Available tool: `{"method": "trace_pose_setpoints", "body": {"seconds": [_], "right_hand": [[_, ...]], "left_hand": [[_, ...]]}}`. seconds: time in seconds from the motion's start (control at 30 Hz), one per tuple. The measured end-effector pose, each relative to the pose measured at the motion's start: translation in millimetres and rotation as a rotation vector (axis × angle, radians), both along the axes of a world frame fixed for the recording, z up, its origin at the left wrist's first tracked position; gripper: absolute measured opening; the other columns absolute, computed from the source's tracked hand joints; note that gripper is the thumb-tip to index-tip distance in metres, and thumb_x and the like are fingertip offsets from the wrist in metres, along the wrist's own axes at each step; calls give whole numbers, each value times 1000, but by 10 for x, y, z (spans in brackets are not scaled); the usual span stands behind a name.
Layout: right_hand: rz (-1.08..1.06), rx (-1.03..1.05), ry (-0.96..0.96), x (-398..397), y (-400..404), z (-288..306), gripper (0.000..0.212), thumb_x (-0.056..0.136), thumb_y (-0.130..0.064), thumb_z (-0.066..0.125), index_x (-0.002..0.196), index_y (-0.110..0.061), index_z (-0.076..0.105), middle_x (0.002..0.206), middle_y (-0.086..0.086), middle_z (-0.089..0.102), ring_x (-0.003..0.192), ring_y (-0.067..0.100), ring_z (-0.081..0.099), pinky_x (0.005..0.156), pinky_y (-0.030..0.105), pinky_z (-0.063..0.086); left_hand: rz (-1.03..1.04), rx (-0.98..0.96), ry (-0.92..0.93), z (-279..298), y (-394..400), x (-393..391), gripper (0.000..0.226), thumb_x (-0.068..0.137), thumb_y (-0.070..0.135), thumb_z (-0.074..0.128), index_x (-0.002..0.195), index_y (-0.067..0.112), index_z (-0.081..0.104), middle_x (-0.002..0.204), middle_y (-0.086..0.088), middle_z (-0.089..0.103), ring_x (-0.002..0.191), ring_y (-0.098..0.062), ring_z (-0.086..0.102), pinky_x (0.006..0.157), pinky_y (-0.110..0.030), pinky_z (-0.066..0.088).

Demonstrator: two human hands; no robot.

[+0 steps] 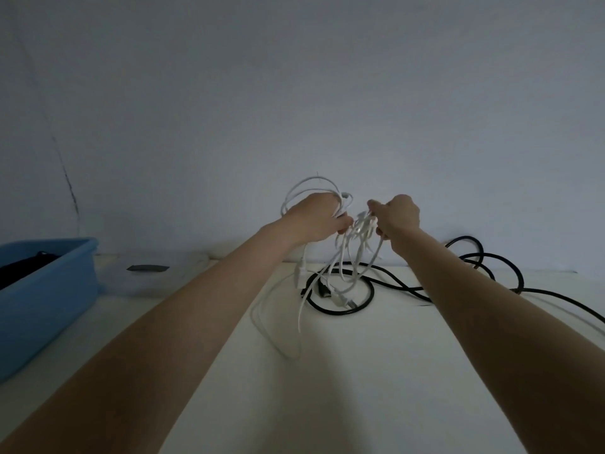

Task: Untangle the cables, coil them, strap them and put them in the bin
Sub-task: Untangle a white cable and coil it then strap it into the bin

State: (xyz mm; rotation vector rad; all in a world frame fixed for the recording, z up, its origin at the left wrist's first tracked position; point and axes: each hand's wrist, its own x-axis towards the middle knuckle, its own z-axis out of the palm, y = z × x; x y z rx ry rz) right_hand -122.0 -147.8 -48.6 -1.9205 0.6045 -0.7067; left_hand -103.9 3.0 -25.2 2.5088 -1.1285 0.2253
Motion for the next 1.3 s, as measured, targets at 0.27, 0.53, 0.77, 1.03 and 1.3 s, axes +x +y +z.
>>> {"method": "trace_pose_setpoints", "body": {"seconds": [0.27,0.53,0.77,1.03,1.3], "right_hand": [[543,470,-225,-257,26,82,21,91,-16,60,80,2,60,64,8,56,46,11,56,48,19,50],[698,45,384,-332,120,167,11,87,-10,60,80,-2,63,67,6,63,61,16,60,65,24,52],[324,143,176,-160,309,-14,32,93,-19,41,62,-10,43,54,4,41,45,16,36,49,21,34],[54,177,13,-60,59,-98,33,93,-18,40,63,-4,44,61,12,51,47,22,49,46,27,44],[500,-426,236,-159,34,69,22,90,-7,54,110,-2,63,96,5,56,71,12,51,60,20,43]], "left_hand": [[156,-343,424,32,233,28,28,99,22,47,75,11,58,48,11,58,28,2,44,31,-10,26],[162,-468,476,-14,129,30,33,98,23,48,68,12,55,67,1,63,45,-2,56,46,-15,40],[295,-384,-84,-106,-76,-64,42,100,34,40,73,7,58,59,1,50,50,-10,44,56,-31,37],[2,-498,88,-239,-82,-187,44,100,29,41,86,2,73,38,15,54,53,-10,64,66,-3,38],[259,-554,359,-232,-25,144,38,100,25,38,64,15,44,79,-8,74,51,-10,64,41,-17,34]]}}
